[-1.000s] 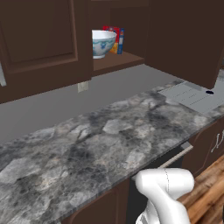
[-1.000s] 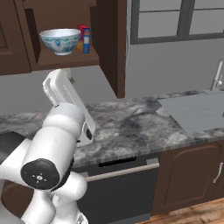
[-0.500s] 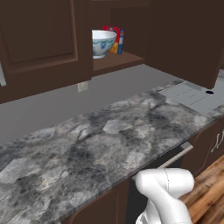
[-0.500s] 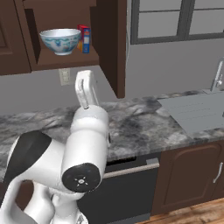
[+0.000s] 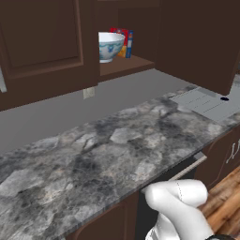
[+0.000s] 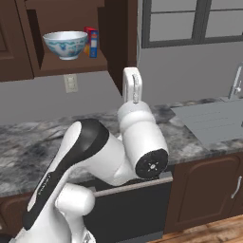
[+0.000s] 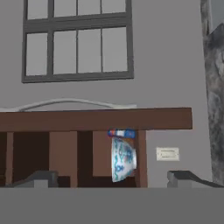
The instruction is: Pick the mug and place it in the sink. Pick the bowl and place it in the open cabinet and then close the cabinet.
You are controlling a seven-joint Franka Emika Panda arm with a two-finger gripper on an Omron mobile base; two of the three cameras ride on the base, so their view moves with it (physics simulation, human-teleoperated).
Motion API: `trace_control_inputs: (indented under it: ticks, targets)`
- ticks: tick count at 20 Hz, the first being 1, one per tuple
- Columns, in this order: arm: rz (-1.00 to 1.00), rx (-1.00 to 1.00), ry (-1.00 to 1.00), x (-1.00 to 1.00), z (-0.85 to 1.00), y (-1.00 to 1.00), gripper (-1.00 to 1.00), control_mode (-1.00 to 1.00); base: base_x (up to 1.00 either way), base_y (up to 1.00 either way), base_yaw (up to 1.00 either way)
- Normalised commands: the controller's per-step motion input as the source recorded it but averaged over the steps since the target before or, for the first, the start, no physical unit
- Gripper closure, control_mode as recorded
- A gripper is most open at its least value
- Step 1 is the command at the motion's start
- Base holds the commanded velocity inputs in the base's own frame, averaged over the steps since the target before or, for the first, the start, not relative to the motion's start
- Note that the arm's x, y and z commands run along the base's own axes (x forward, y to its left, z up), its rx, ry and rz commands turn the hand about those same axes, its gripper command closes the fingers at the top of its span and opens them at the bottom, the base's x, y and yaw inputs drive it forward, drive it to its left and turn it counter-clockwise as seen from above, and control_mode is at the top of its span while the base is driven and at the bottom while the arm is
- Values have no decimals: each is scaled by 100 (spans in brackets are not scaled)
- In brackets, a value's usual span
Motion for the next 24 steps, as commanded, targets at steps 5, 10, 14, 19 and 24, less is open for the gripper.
trace_control_inputs:
  ticks: [5, 10, 14, 19, 24]
  targets:
    - [15, 3, 0, 54, -11, -19, -100, -100, 0, 0, 0]
    - [12, 0, -3, 34, -7, -23, -100, -100, 0, 0, 0]
    - [6, -3, -8, 31, -10, 0, -100, -100, 0, 0, 0]
    - [4, -2, -9, 30, -21, 0, -100, -100, 0, 0, 0]
    - [4, 0, -3, 43, -21, 0, -100, -100, 0, 0, 0]
